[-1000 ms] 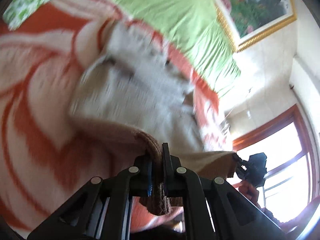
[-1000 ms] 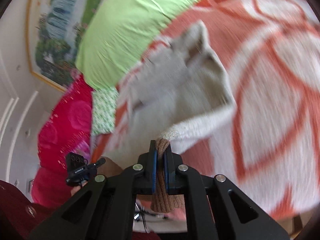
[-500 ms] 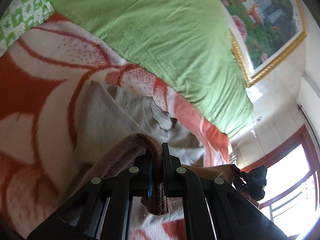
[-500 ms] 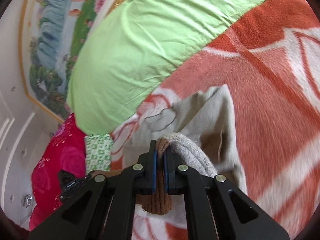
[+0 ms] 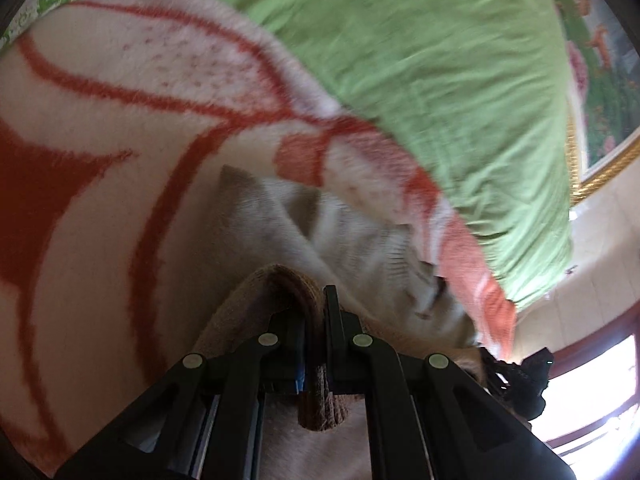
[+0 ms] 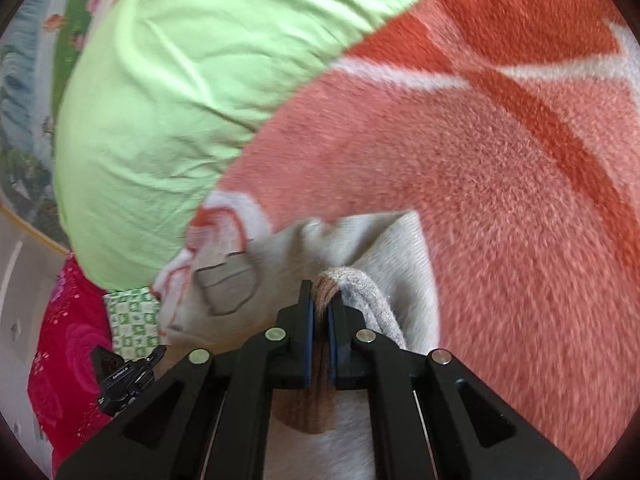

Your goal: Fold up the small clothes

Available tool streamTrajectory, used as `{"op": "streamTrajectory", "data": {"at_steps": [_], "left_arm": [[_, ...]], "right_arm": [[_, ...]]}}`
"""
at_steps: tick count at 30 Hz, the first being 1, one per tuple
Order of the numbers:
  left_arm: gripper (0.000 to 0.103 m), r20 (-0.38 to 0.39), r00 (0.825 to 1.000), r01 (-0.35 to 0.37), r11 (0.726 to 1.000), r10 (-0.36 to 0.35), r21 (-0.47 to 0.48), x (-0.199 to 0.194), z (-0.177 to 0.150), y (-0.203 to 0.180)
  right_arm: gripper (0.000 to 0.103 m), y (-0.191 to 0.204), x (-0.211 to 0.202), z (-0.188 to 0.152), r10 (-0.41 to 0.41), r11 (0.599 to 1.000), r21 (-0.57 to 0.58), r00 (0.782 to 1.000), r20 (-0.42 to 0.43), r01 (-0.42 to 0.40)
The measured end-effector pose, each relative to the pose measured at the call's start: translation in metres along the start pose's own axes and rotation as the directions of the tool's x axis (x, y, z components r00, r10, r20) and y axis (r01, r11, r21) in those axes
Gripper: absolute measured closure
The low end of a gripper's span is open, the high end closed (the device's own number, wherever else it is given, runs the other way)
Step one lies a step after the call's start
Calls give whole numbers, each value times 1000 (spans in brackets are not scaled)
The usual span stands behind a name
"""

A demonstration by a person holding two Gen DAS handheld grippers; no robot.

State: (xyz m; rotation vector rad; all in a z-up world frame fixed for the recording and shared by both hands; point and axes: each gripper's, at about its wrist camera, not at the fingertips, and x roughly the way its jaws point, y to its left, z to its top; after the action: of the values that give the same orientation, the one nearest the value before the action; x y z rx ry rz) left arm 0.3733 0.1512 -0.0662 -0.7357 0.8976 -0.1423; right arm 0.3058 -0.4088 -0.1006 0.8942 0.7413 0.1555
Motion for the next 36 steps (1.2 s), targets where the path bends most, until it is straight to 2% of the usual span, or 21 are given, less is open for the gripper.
{"op": "streamTrajectory", "data": {"at_steps": [2, 4, 6, 7, 9, 11, 13, 15, 17, 20, 21, 23, 25, 27, 28, 29, 30, 32, 33, 34, 36], "left_arm": [[95, -24, 999, -30, 999, 30, -22, 12, 2, 4], [86, -37, 999, -19, 999, 18, -32, 11, 4, 3], [54, -35, 999, -17, 1000, 17, -1, 1, 4, -5], [48, -28, 999, -26, 999, 27, 18, -6, 4, -8], [36, 9, 999, -42, 996, 41, 74, -26, 3, -16], [37, 14, 999, -41, 993, 40, 113, -44, -1, -24], [37, 6, 1000, 13, 988, -14, 153, -62, -12, -34], [36, -68, 995, 86, 972, -73, 217, -63, -35, -51], [36, -165, 982, 141, 948, -96, 285, -51, -62, -71], [36, -250, 965, 167, 918, -77, 359, -20, -94, -93], [36, -279, 958, 173, 912, -68, 371, -5, -103, -98], [37, -335, 941, 178, 898, -36, 403, 24, -116, -105], [42, -332, 943, 127, 885, 32, 448, 44, -118, -103], [52, -332, 943, 136, 894, 15, 428, 53, -103, -97], [56, -337, 941, 142, 901, 5, 410, 56, -92, -94], [63, -338, 941, 145, 906, -2, 398, 56, -84, -90], [63, -313, 950, 133, 909, -3, 394, 53, -69, -85], [63, -237, 970, 54, 905, 53, 421, 47, -48, -77], [66, -194, 975, -11, 903, 104, 429, 47, -35, -71], [70, -182, 977, -24, 911, 108, 412, 47, -24, -64], [90, -142, 982, -65, 931, 124, 360, 44, -2, -47]], "right_arm": [[96, -4, 6, 1, -2, 1000, 16, 1000, 5, 1], [94, -6, 5, 2, 5, 999, 37, 1000, 2, -5], [86, -4, 2, 2, 16, 999, 42, 1000, -8, -16], [82, -3, 0, 2, 20, 999, 40, 1000, -9, -20], [62, 0, -16, 0, 16, 1000, 24, 999, 29, -17], [53, 1, -36, -4, -18, 1000, 12, 995, 93, 17], [53, 8, -57, -8, -5, 999, -37, 992, 129, 10], [53, 22, -64, -21, 35, 986, -167, 992, 123, -14], [55, 50, -61, -45, 66, 954, -296, 997, 41, -51], [56, 91, -31, -84, 17, 868, -492, 992, -122, -75], [57, 103, -16, -98, -5, 834, -545, 985, -171, -90], [57, 116, 13, -114, -34, 795, -592, 965, -258, -131], [57, 117, 42, -119, -80, 779, -611, 944, -321, -141], [59, 111, 65, -110, -121, 784, -609, 935, -334, -116], [60, 106, 71, -102, -115, 795, -595, 935, -335, -115], [67, 99, 76, -87, -85, 819, -560, 938, -337, -127], [75, 93, 78, -71, -54, 843, -520, 941, -333, -136], [85, 84, 77, -47, -29, 870, -477, 954, -299, -123], [86, 80, 72, -32, -36, 878, -471, 971, -235, -81], [86, 75, 66, -19, -55, 887, -461, 985, -164, -27], [87, 60, 53, 9, -22, 929, -370, 997, -77, -9]]}}
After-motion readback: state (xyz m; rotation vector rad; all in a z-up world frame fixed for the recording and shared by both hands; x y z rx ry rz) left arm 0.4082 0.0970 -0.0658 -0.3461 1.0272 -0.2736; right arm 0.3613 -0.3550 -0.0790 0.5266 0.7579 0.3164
